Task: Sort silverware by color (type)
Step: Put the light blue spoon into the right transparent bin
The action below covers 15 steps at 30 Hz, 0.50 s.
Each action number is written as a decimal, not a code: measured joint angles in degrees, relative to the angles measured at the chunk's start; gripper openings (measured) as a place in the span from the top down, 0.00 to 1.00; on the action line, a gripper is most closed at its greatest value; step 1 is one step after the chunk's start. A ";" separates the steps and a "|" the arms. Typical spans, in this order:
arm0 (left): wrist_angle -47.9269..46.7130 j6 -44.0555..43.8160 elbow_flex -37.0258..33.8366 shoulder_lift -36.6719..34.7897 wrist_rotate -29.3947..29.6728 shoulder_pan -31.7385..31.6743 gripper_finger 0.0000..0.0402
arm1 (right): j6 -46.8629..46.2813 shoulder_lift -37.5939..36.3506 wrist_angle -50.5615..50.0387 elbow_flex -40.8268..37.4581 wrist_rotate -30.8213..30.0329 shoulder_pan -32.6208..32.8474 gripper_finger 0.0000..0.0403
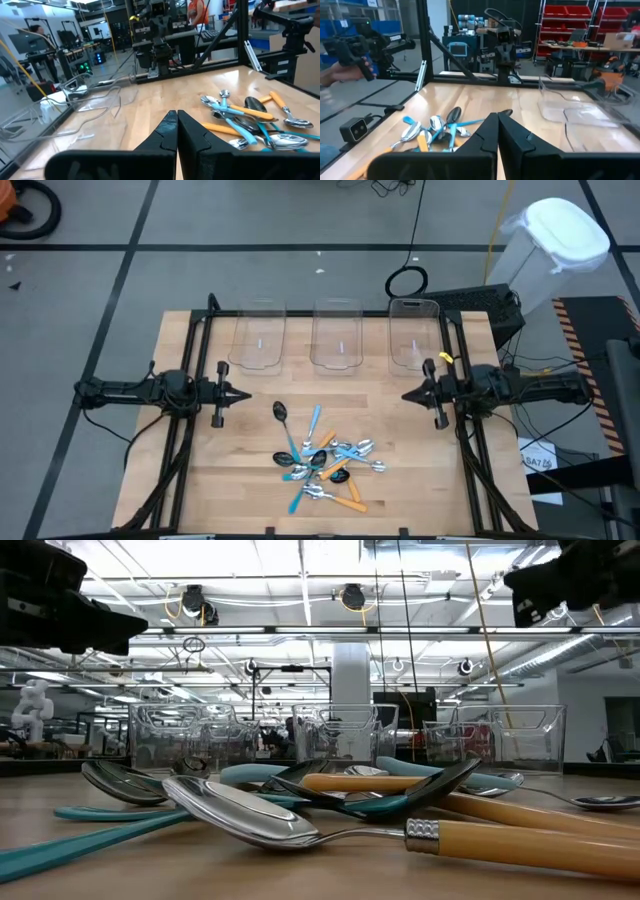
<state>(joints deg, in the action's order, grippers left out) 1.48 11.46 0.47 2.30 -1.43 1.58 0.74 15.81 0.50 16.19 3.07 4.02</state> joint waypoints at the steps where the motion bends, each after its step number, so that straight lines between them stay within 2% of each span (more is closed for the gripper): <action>1: 0.02 0.00 0.00 -0.01 0.00 0.00 1.00 | 0.02 1.43 -0.08 1.26 -0.01 0.03 1.00; 11: 0.51 -0.05 0.00 -0.01 0.00 0.00 1.00 | -0.09 13.25 -5.87 13.94 -0.11 0.24 1.00; 15: 0.44 -4.10 0.00 -0.01 -0.01 0.00 1.00 | -0.30 16.10 -5.53 16.84 -0.17 0.27 1.00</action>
<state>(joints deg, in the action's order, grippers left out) 1.92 7.36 0.47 2.28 -1.44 1.58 0.43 31.91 -5.03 33.02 2.90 4.29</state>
